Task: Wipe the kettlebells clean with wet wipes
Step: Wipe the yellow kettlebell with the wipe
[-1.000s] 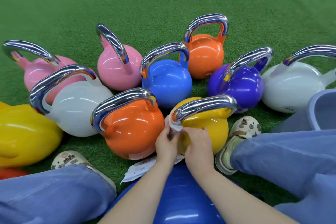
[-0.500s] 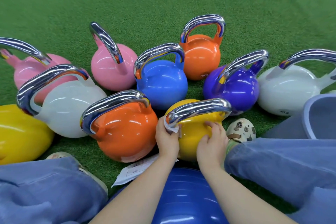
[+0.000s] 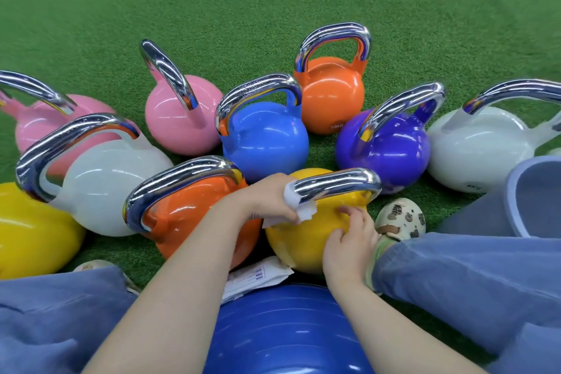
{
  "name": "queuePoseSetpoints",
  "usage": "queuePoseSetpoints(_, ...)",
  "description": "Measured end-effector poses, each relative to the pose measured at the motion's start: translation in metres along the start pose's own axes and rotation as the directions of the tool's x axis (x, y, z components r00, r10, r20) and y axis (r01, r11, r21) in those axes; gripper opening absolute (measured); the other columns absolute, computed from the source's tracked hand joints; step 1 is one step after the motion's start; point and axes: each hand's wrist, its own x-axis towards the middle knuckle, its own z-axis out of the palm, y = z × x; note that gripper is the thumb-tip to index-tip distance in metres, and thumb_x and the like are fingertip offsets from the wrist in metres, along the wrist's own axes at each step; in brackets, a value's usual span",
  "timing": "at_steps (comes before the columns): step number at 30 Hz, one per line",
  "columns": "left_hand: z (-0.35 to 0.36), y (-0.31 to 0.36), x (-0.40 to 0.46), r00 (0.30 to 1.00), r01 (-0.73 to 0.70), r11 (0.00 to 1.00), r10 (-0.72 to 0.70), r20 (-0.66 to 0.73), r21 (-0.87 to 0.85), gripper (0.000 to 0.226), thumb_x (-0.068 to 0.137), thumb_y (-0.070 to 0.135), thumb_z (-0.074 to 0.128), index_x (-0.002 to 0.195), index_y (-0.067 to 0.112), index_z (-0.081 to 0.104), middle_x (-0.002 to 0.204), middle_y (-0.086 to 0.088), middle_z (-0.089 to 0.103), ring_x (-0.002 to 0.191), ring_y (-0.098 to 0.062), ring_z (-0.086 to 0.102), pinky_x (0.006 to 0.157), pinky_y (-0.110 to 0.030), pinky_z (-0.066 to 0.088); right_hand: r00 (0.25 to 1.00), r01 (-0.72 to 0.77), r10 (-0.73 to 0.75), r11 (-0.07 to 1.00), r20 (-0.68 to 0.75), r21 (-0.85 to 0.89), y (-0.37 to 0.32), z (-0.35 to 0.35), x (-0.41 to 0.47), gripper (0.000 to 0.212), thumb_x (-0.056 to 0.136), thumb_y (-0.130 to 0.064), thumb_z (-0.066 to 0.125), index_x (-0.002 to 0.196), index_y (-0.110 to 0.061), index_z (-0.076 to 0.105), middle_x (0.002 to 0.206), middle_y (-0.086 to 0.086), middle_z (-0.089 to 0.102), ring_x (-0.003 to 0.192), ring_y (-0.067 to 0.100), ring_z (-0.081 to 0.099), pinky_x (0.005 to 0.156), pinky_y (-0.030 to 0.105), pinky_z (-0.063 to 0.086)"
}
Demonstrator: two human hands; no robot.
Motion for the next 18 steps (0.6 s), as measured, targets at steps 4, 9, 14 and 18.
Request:
queuePoseSetpoints(4, 0.005, 0.043, 0.008, 0.995, 0.037, 0.957, -0.009, -0.097, 0.288, 0.018, 0.077, 0.030, 0.069, 0.082, 0.020, 0.054, 0.078, -0.001, 0.066, 0.077, -0.017, 0.058, 0.063, -0.029, 0.043, 0.998, -0.057, 0.059, 0.997, -0.034, 0.056, -0.003, 0.003, 0.004, 0.034, 0.083, 0.006, 0.045, 0.108, -0.011, 0.060, 0.130, 0.008, 0.049, 0.117, 0.030, 0.040, 0.093, 0.025, 0.024)
queuePoseSetpoints(9, 0.026, 0.080, 0.028, 0.958, 0.145, 0.777, 0.043, -0.282, 0.612, 0.027, 0.086, 0.023, 0.057, 0.112, 0.017, 0.052, 0.113, -0.004, 0.059, 0.105, -0.027, 0.057, 0.067, -0.030, 0.034, 0.932, -0.310, 0.358, 0.871, -0.061, 0.380, -0.007, -0.005, 0.026, 0.032, 0.083, 0.006, 0.039, 0.096, -0.014, 0.061, 0.106, 0.011, 0.061, 0.103, 0.029, 0.054, 0.092, 0.037, 0.042)
queuePoseSetpoints(14, 0.044, 0.117, 0.052, 0.969, 0.147, 0.739, 0.025, -0.245, 0.658, 0.026, 0.085, 0.010, 0.050, 0.110, 0.011, 0.057, 0.113, -0.007, 0.061, 0.102, -0.030, 0.058, 0.062, -0.026, 0.034, 0.805, -0.420, 0.588, 0.659, -0.079, 0.624, -0.013, -0.028, 0.050, 0.032, 0.086, 0.005, 0.036, 0.099, -0.015, 0.058, 0.106, 0.006, 0.057, 0.096, 0.022, 0.052, 0.086, 0.030, 0.042)
queuePoseSetpoints(18, 0.059, 0.129, 0.072, 0.990, 0.120, 0.585, -0.007, -0.144, 0.802, 0.028, 0.090, 0.011, 0.047, 0.115, 0.013, 0.060, 0.118, -0.004, 0.060, 0.109, -0.026, 0.057, 0.077, -0.031, 0.044, 0.788, -0.361, 0.602, 0.621, -0.129, 0.695, -0.024, -0.055, 0.064, 0.031, 0.088, 0.004, 0.036, 0.106, -0.008, 0.059, 0.103, 0.004, 0.056, 0.095, 0.017, 0.049, 0.083, 0.024, 0.038)
